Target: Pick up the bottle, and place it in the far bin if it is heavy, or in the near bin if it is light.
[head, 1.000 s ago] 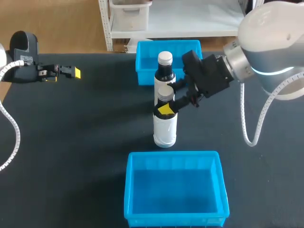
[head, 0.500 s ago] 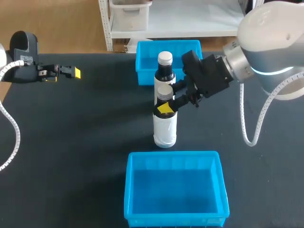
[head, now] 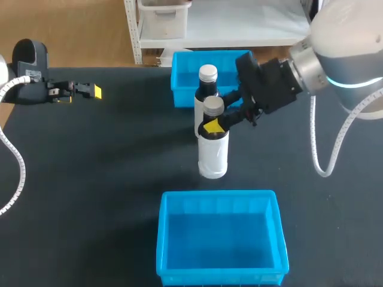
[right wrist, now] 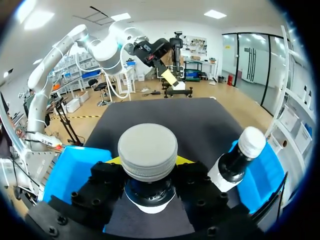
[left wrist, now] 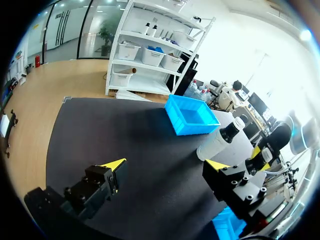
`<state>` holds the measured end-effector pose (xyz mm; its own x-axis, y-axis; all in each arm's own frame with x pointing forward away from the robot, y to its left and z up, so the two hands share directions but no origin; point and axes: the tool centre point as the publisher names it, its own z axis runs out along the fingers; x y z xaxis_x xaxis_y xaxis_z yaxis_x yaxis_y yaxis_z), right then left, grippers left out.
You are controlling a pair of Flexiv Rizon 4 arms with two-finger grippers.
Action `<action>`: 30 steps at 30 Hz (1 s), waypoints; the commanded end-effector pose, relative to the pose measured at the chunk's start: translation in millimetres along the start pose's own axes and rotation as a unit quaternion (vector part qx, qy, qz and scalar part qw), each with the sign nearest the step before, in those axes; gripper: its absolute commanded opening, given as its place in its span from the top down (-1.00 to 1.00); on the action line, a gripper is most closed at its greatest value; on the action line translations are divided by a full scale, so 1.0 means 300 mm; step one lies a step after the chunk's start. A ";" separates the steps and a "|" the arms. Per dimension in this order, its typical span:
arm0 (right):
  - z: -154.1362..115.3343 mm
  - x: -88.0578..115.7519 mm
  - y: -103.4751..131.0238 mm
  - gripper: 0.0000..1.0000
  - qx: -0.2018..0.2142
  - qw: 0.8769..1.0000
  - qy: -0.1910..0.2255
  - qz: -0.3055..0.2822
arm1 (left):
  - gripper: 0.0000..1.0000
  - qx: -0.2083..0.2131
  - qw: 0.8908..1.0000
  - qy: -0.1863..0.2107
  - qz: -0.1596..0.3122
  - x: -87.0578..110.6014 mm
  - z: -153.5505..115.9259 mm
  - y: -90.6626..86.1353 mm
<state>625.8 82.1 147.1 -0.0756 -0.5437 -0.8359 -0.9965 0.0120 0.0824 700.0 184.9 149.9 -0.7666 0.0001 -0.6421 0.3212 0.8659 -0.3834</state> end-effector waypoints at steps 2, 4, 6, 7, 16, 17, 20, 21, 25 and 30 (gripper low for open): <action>-0.070 -0.045 0.020 1.00 0.005 1.000 0.003 -0.002 | -1.00 0.000 1.000 0.000 0.000 0.000 0.000 0.000; -0.087 -0.057 0.015 1.00 0.005 1.000 0.002 -0.003 | -1.00 0.000 1.000 0.000 0.000 0.000 0.000 0.000; -0.106 -0.066 0.008 1.00 0.006 1.000 0.003 -0.002 | -1.00 0.000 1.000 0.000 0.000 0.000 0.000 0.000; -0.119 -0.071 0.004 1.00 0.008 1.000 0.004 -0.002 | -1.00 0.000 1.000 0.000 0.000 0.000 0.000 0.000; -0.211 -0.091 -0.020 1.00 0.019 1.000 0.011 0.005 | -1.00 0.000 1.000 0.000 0.000 0.000 0.000 0.000; -0.221 -0.090 -0.022 1.00 0.020 1.000 0.011 0.006 | -1.00 0.000 1.000 0.000 0.000 0.000 0.000 0.000; -0.253 -0.081 -0.033 1.00 0.024 1.000 0.014 0.013 | -1.00 0.000 1.000 0.000 0.000 0.000 0.000 0.000; -0.265 -0.078 -0.035 1.00 0.026 0.999 0.015 0.015 | -1.00 0.000 1.000 0.000 0.000 0.000 0.000 0.000; -0.317 -0.068 -0.048 1.00 0.033 0.999 0.019 0.021 | -1.00 0.000 1.000 0.000 0.000 0.000 0.000 0.000; -0.378 -0.064 -0.059 1.00 0.041 0.999 0.022 0.024 | -1.00 0.000 1.000 0.000 0.000 0.000 0.000 0.000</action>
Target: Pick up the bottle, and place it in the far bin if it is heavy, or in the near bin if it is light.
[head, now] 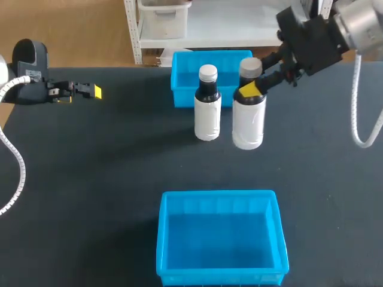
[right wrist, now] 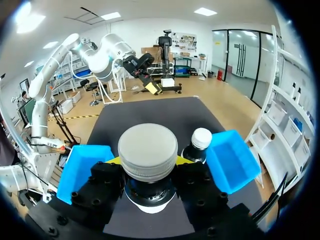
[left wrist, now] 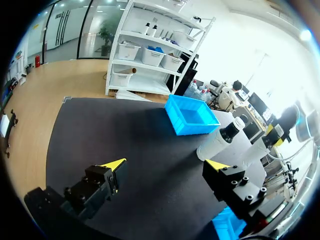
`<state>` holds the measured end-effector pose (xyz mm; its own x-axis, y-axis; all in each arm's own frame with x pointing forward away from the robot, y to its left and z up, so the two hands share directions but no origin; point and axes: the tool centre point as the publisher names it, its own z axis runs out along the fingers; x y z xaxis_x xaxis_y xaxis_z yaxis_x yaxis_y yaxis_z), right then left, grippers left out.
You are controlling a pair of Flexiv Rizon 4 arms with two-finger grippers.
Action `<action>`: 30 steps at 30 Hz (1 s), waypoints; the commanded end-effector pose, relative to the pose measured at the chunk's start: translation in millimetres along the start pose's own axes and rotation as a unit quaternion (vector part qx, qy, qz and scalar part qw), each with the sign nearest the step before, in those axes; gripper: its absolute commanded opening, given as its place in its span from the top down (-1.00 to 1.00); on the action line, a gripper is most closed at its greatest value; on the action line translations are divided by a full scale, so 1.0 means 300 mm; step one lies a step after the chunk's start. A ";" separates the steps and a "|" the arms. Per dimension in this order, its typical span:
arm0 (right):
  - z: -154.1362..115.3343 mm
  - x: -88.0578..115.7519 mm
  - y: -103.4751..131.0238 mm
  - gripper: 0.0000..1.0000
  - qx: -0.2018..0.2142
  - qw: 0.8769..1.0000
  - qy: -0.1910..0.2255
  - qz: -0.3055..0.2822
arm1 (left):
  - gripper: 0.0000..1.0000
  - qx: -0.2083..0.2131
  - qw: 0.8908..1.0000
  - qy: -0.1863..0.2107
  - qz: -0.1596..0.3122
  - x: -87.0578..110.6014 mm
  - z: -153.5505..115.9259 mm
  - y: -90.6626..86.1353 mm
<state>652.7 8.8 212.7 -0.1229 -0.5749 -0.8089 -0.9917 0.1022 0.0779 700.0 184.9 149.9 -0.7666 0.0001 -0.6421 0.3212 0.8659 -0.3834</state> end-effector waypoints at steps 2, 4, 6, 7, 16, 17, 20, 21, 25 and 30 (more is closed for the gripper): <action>-0.076 0.002 0.006 1.00 0.005 1.000 0.001 0.002 | -1.00 0.000 1.000 0.000 0.000 0.000 0.000 0.000; -0.097 0.010 0.000 1.00 0.008 1.000 0.001 0.004 | -1.00 0.000 1.000 0.000 0.000 0.000 0.000 0.000; -0.119 0.020 -0.006 1.00 0.011 1.000 -0.001 0.007 | -1.00 0.000 1.000 0.000 0.000 0.000 0.000 0.000; -0.131 0.025 -0.009 1.00 0.011 1.000 -0.003 0.009 | -1.00 0.000 1.000 0.000 0.000 0.000 0.000 0.000; -0.198 0.069 -0.033 1.00 0.020 1.000 -0.005 0.017 | -1.00 0.000 1.000 0.000 0.000 0.000 0.000 0.000; -0.205 0.074 -0.037 1.00 0.022 1.000 -0.005 0.018 | -1.00 0.000 1.000 0.000 0.000 0.000 0.000 0.000; -0.231 0.087 -0.051 1.00 0.028 0.999 -0.005 0.022 | -1.00 0.000 1.000 0.000 0.000 0.000 0.000 0.000; -0.242 0.091 -0.055 1.00 0.031 0.999 -0.004 0.024 | -1.00 0.000 1.000 0.000 0.000 0.000 0.000 0.000; -0.282 0.105 -0.073 1.00 0.040 0.999 -0.003 0.028 | -1.00 0.000 1.000 0.000 0.000 0.000 0.000 0.000; -0.324 0.124 -0.105 1.00 0.046 0.998 -0.001 0.036 | -1.00 0.000 1.000 0.000 0.000 0.000 0.000 0.000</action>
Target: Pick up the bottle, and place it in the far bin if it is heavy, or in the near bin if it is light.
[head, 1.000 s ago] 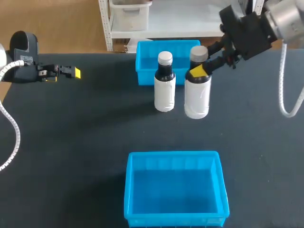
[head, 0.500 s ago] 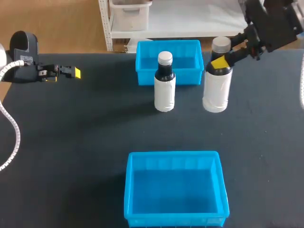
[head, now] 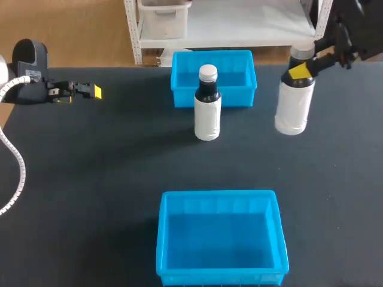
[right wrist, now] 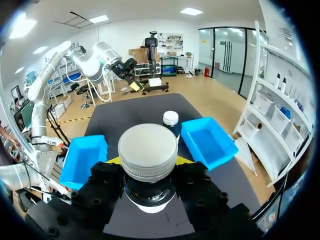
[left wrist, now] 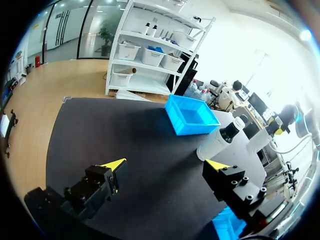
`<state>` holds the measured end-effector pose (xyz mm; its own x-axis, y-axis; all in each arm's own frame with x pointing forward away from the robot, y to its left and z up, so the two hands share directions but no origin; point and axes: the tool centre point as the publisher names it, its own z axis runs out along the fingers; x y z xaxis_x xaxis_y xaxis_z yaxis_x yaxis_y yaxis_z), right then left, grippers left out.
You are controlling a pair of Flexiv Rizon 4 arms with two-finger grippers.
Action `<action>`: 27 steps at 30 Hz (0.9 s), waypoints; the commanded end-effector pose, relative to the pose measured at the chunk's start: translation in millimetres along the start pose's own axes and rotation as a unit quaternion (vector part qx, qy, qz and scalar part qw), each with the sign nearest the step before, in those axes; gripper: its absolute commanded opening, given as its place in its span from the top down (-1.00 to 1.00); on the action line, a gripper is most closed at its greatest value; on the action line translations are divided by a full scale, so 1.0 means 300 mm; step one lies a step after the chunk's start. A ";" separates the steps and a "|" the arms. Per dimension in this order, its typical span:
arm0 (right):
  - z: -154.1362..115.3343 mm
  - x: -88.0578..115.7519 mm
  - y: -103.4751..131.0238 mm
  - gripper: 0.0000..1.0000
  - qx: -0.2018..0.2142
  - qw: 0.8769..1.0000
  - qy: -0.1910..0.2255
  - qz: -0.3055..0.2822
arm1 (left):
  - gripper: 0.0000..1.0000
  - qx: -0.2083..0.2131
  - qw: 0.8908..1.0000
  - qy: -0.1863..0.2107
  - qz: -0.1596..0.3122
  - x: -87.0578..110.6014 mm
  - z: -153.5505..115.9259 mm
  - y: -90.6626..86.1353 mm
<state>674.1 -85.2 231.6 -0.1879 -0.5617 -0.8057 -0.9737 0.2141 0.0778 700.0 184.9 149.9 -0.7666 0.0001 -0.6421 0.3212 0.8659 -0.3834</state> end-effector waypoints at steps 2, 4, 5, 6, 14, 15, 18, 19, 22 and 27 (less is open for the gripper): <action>-0.051 0.009 -0.033 1.00 0.003 1.000 0.002 0.005 | -1.00 0.000 1.000 0.000 0.000 0.000 0.000 0.000; -0.068 0.014 -0.059 1.00 0.007 1.000 0.003 0.006 | -1.00 0.000 1.000 0.000 0.000 0.000 0.000 0.000; -0.075 0.016 -0.074 1.00 0.008 1.000 0.005 0.007 | -1.00 0.000 1.000 0.000 0.000 0.000 0.000 0.000; -0.082 0.018 -0.089 1.00 0.009 1.000 0.006 0.007 | -1.00 0.000 1.000 0.000 0.000 0.000 0.000 0.000; -0.122 0.007 -0.228 1.00 0.013 1.000 0.015 -0.001 | -1.00 0.000 1.000 0.000 0.000 0.000 0.000 0.000; -0.125 0.003 -0.245 1.00 0.012 1.000 0.015 -0.002 | -1.00 0.000 1.000 0.000 0.000 0.000 0.000 0.000; -0.129 -0.010 -0.300 1.00 0.011 1.000 0.014 -0.004 | -1.00 0.000 1.000 0.000 0.000 0.000 0.000 0.000; -0.128 -0.016 -0.320 1.00 0.011 1.000 0.012 -0.005 | -1.00 0.000 1.000 0.000 0.000 0.000 0.000 0.000; -0.115 -0.031 -0.368 1.00 0.006 1.000 0.007 -0.007 | -1.00 0.000 1.000 0.000 0.000 0.000 0.000 0.000; -0.080 -0.059 -0.429 1.00 -0.004 1.000 0.000 -0.013 | -1.00 0.000 1.000 0.000 0.000 0.000 0.000 0.000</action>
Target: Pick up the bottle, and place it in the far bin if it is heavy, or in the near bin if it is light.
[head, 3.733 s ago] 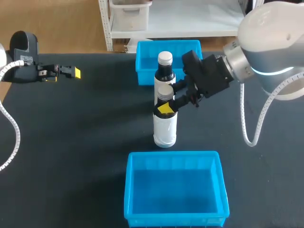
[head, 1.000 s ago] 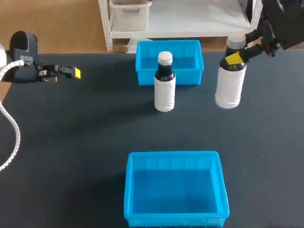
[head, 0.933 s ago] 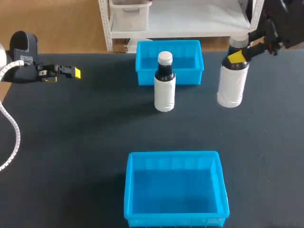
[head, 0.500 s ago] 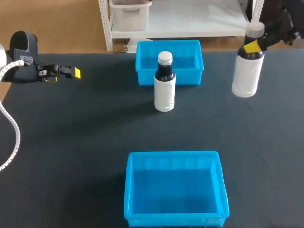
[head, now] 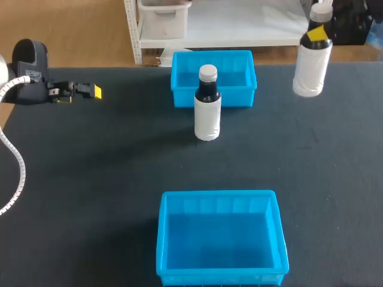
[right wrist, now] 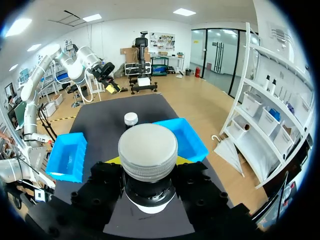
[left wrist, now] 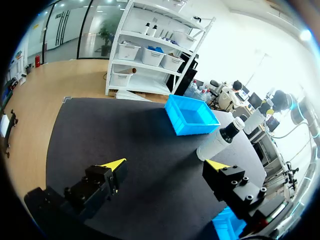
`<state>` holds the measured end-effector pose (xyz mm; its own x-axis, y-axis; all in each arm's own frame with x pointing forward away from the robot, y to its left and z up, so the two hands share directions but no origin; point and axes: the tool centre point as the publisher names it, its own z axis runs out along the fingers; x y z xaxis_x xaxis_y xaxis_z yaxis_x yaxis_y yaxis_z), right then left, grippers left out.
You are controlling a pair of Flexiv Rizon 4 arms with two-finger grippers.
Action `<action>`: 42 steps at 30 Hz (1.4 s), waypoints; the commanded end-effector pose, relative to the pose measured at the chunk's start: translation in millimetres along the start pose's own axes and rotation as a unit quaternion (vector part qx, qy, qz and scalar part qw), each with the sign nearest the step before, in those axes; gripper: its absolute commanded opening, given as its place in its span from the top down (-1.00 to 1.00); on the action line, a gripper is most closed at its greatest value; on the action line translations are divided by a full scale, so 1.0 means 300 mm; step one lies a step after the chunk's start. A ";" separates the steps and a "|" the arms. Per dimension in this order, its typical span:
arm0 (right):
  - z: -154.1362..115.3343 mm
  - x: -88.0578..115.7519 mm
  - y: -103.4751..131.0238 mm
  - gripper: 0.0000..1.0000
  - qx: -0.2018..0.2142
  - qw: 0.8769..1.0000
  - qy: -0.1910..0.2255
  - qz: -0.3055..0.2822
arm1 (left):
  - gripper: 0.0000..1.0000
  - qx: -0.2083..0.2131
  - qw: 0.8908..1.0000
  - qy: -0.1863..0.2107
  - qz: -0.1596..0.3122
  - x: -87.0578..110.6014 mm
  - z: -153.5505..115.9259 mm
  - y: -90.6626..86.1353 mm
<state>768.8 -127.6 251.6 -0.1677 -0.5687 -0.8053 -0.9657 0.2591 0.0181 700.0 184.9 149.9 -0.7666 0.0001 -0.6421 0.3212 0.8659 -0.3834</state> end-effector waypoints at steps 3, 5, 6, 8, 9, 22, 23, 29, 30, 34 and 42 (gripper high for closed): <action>0.067 -0.041 -0.122 1.00 -0.045 0.999 -0.005 -0.004 | -1.00 0.000 1.000 0.000 0.000 0.000 0.000 0.000; 0.088 -0.054 -0.139 1.00 -0.046 0.999 -0.006 -0.006 | -1.00 0.000 1.000 0.000 0.000 0.000 0.000 0.000; 0.098 -0.060 -0.147 1.00 -0.047 0.999 -0.006 -0.006 | -1.00 0.000 1.000 0.000 0.000 0.000 0.000 0.000; 0.121 -0.074 -0.163 1.00 -0.047 0.999 -0.006 -0.006 | -1.00 0.000 1.000 0.000 0.000 0.000 0.000 0.000; 0.134 -0.081 -0.172 1.00 -0.046 0.999 -0.006 -0.005 | -1.00 0.000 1.000 0.000 0.000 0.000 0.000 0.000; 0.315 -0.193 -0.237 1.00 -0.011 1.000 0.004 0.025 | -1.00 0.000 1.000 0.000 0.000 0.000 0.000 0.000; 0.331 -0.203 -0.241 1.00 -0.007 1.000 0.007 0.024 | -1.00 0.000 1.000 0.000 0.000 0.000 0.000 0.000; 0.415 -0.258 -0.266 1.00 0.004 1.000 0.013 0.022 | -1.00 0.000 1.000 0.000 0.000 0.000 0.000 0.000; 0.427 -0.265 -0.270 1.00 0.005 1.000 0.013 0.021 | -1.00 0.000 1.000 0.000 0.000 0.000 0.000 0.000; 0.478 -0.285 -0.292 1.00 0.004 1.000 0.010 0.021 | -1.00 0.000 1.000 0.000 0.000 0.000 0.000 0.000; 0.578 -0.314 -0.319 1.00 0.005 1.000 0.003 0.026 | -1.00 0.000 1.000 0.000 0.000 0.000 0.000 0.000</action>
<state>897.1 26.5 223.8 -0.2169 -0.5519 -0.8052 -0.9510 0.3058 0.0466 700.0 184.9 149.9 -0.7666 0.0001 -0.6421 0.3212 0.8659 -0.3834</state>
